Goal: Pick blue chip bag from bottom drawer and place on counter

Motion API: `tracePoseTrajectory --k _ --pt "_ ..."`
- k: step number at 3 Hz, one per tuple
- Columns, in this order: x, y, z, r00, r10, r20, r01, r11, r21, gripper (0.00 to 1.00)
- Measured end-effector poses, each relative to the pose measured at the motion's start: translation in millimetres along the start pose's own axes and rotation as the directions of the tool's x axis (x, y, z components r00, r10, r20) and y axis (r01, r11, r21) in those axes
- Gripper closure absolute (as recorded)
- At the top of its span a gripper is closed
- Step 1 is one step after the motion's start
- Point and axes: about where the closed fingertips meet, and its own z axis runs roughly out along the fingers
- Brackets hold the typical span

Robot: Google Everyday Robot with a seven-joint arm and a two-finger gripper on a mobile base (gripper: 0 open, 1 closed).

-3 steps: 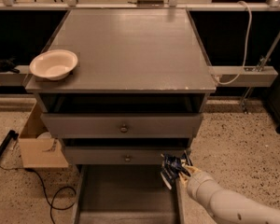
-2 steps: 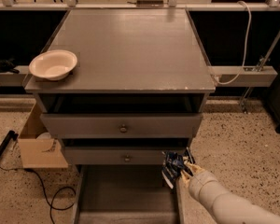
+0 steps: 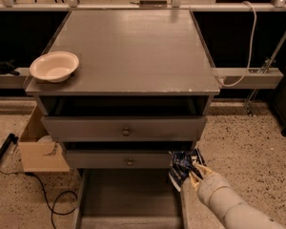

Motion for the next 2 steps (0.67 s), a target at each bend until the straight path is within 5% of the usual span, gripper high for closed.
tracePoseTrajectory --k 2 --pt "-32.1 -2.3 -12.6 0.994 0.010 0.108 -0.005 0.9986 -0.053 1.00"
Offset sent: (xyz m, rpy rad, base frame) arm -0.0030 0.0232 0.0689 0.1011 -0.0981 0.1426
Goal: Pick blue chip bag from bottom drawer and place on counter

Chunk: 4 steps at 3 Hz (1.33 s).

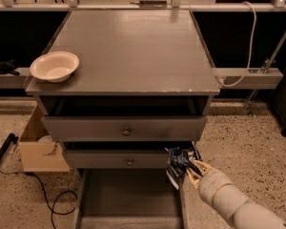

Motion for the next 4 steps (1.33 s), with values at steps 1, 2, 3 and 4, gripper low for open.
tracePoseTrajectory --k 1,2,3,4 --pt "-54.5 -40.6 -20.5 0.996 -0.073 0.056 0.071 0.9967 0.040 1.00" --pt "-55.4 -40.9 -20.1 0.996 -0.070 0.060 0.068 0.9970 0.035 1.00" --pt "-59.3 -41.5 -17.7 0.995 -0.050 0.082 0.049 0.9988 0.007 1.00" --pt "-83.0 -50.3 -9.5 0.992 -0.044 0.119 0.048 0.9984 -0.031 1.00"
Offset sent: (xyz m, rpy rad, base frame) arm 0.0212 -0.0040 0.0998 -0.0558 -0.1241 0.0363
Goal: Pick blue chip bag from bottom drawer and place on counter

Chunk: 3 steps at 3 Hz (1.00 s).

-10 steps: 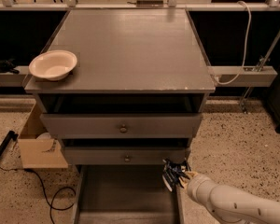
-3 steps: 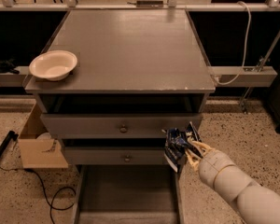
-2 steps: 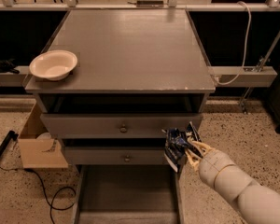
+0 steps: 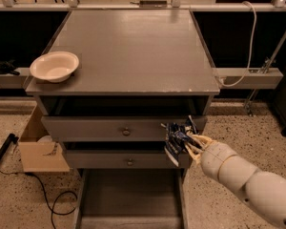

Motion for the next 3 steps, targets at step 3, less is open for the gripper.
tracePoseTrajectory --k 3 --pt "-70.2 -58.4 21.3 0.996 -0.088 0.024 0.089 0.9951 -0.042 1.00"
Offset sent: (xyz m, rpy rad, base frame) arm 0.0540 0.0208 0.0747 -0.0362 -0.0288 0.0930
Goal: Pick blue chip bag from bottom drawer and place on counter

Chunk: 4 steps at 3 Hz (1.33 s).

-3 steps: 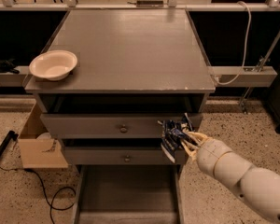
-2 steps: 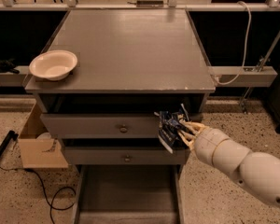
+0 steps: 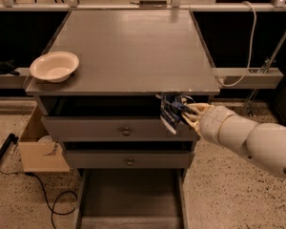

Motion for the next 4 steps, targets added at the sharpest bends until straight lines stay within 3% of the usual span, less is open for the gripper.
tracePoseTrajectory --k 1,3,4 --pt "-10.4 -24.4 -1.5 0.999 -0.036 -0.021 0.036 0.9993 0.005 1.00" --pt "-5.0 -13.0 -9.1 1.000 -0.023 -0.013 0.022 0.9997 -0.011 1.00" --pt "4.7 -3.8 -43.0 0.999 -0.032 -0.012 0.032 0.9994 -0.014 1.00"
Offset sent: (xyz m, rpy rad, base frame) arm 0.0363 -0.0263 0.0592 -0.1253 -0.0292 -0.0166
